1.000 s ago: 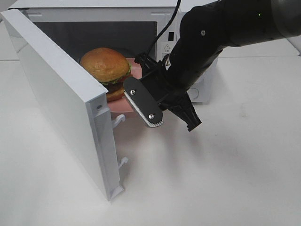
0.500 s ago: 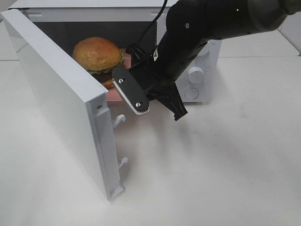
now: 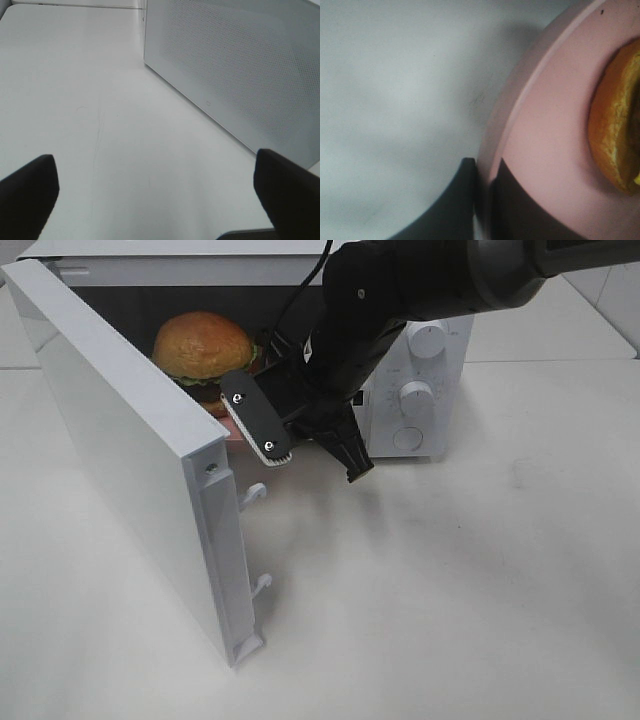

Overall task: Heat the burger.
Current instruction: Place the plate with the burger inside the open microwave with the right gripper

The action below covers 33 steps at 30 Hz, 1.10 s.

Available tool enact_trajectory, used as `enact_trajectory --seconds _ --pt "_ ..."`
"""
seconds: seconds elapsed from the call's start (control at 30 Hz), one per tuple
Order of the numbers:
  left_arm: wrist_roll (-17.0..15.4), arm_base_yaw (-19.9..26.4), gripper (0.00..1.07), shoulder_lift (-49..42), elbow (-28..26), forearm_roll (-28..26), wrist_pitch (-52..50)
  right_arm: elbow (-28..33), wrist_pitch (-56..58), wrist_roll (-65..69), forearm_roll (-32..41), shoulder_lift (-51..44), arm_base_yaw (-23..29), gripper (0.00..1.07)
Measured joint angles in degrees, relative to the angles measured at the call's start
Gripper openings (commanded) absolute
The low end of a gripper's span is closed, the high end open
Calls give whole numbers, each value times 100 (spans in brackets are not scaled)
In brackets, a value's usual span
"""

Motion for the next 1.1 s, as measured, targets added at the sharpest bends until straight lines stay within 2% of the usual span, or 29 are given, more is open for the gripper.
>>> enact_trajectory --seconds 0.27,0.63,1.1 --pt "0 0 98 0 0 0 0 -573 92 653 -430 384 0 0" --pt "0 0 98 0 0 0 0 -1054 109 796 -573 745 -6 0" --pt "0 0 98 0 0 0 0 -2097 275 1295 -968 1427 -23 0"
